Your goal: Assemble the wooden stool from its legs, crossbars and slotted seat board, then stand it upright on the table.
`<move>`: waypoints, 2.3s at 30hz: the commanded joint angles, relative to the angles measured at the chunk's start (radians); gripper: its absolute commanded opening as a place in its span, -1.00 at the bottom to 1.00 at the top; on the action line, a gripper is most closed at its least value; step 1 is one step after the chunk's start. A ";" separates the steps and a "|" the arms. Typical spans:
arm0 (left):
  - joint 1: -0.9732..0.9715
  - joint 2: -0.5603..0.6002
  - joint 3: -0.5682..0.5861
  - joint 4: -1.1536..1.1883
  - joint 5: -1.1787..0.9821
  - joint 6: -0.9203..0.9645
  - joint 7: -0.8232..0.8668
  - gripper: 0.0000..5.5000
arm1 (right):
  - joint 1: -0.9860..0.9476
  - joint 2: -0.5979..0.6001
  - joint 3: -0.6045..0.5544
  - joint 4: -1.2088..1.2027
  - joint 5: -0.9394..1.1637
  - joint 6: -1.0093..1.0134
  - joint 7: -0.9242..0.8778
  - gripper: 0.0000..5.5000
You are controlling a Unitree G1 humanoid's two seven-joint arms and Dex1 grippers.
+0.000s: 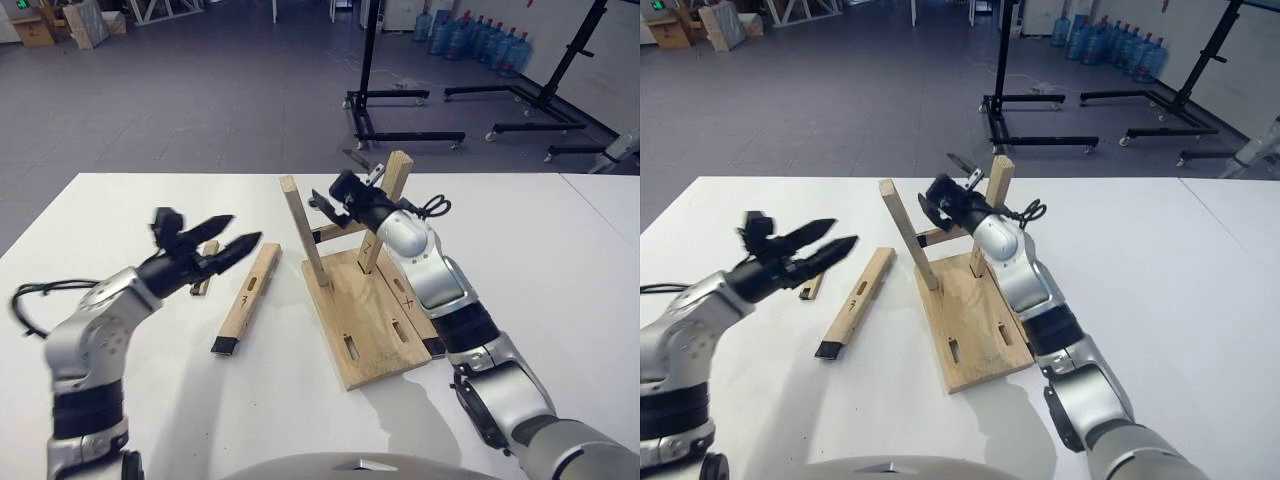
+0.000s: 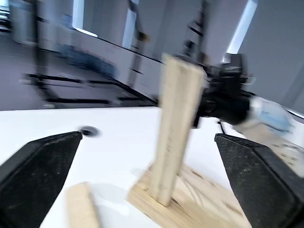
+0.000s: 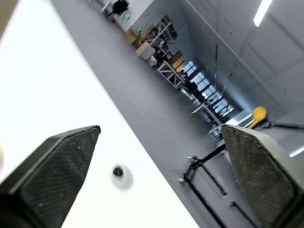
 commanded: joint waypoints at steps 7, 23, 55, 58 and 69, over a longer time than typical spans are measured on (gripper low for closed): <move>-0.096 -0.039 -0.033 0.090 0.279 0.247 0.644 0.96 | -0.388 -0.106 -0.337 -0.204 0.180 0.383 0.017 0.70; 0.014 -0.094 -0.300 0.529 0.519 -0.132 0.490 0.61 | -0.313 -0.071 -0.429 -0.203 0.369 0.518 -0.064 0.70; 0.073 -0.103 -0.344 0.431 0.637 -0.206 0.514 -0.54 | -0.264 -0.022 -0.408 -0.198 0.490 0.578 -0.110 0.70; 0.008 -0.039 -0.265 0.305 0.625 -0.271 0.498 -0.54 | -0.224 0.016 -0.457 -0.172 0.553 0.609 -0.112 0.70; -0.362 0.061 -0.326 -0.058 0.421 -0.226 0.268 -0.54 | -0.368 0.281 -0.929 0.018 1.404 1.048 -0.314 0.70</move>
